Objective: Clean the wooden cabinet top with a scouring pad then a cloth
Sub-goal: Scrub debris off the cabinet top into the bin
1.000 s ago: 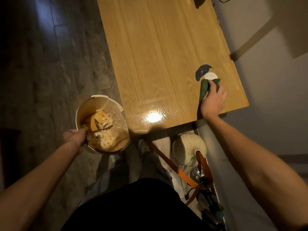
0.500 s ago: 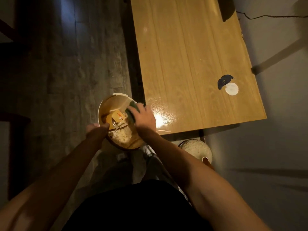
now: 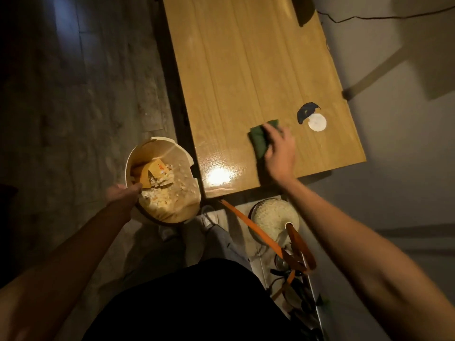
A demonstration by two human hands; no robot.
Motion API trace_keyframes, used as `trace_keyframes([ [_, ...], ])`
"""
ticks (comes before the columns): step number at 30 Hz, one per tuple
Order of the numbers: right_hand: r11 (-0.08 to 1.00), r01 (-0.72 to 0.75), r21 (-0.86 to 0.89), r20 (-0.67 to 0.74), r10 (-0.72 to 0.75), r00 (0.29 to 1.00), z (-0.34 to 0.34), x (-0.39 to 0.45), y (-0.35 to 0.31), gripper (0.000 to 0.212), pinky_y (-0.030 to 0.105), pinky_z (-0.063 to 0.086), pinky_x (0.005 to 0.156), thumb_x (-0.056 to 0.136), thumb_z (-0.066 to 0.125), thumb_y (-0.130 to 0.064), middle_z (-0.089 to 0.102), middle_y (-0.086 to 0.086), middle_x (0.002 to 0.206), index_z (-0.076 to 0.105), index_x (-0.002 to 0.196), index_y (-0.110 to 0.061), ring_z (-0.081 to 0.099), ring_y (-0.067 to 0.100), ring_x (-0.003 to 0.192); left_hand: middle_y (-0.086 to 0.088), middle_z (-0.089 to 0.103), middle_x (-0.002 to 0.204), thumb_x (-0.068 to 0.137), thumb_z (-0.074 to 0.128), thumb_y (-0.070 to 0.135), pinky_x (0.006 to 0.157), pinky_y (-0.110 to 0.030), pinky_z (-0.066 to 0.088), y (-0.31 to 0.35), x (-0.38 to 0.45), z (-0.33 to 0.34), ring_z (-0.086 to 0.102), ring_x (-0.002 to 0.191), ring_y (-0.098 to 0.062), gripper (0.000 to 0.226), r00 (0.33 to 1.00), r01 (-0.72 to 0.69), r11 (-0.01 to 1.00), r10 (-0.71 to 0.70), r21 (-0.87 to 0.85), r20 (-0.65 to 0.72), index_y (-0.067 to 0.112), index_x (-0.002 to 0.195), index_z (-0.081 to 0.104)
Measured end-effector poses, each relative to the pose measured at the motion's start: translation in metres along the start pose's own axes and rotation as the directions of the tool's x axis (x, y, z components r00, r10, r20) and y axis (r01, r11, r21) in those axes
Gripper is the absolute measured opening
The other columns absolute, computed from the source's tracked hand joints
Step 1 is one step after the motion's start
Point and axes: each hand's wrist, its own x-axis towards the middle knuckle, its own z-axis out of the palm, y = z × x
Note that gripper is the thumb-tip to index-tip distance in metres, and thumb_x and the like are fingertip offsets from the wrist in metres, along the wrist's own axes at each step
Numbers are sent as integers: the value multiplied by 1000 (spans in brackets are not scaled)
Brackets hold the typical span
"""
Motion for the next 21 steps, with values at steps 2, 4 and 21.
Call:
trace_keyframes([
  [2, 991, -121, -64, -99, 114, 988, -30, 24, 53, 60, 34, 38, 104, 92, 51, 5, 50, 10, 141, 55, 143, -27, 45, 28, 129, -12, 61, 91, 77, 80, 19, 62, -33, 49, 0, 0, 1, 64, 94, -33, 33, 1000, 17, 1000, -17, 16, -2, 3, 100, 62],
  [4, 966, -229, -122, -180, 205, 962, -57, 41, 103, 56, 38, 38, 108, 95, 50, 2, 51, 10, 140, 56, 141, -28, 46, 30, 128, -14, 63, 98, 78, 79, 21, 64, -33, 50, -2, 1, 2, 61, 90, -30, 39, 1000, 27, 998, -27, 52, 5, 3, 108, 62],
  [21, 961, -233, -148, -88, 222, 971, -28, -9, 113, 45, 48, 41, 102, 102, 45, -12, 45, 12, 147, 49, 145, -26, 41, 34, 131, -8, 62, 86, 79, 77, 19, 54, -28, 45, -27, -6, 9, 61, 81, -24, 22, 995, -68, 997, 64, 48, 80, 9, 86, 59],
])
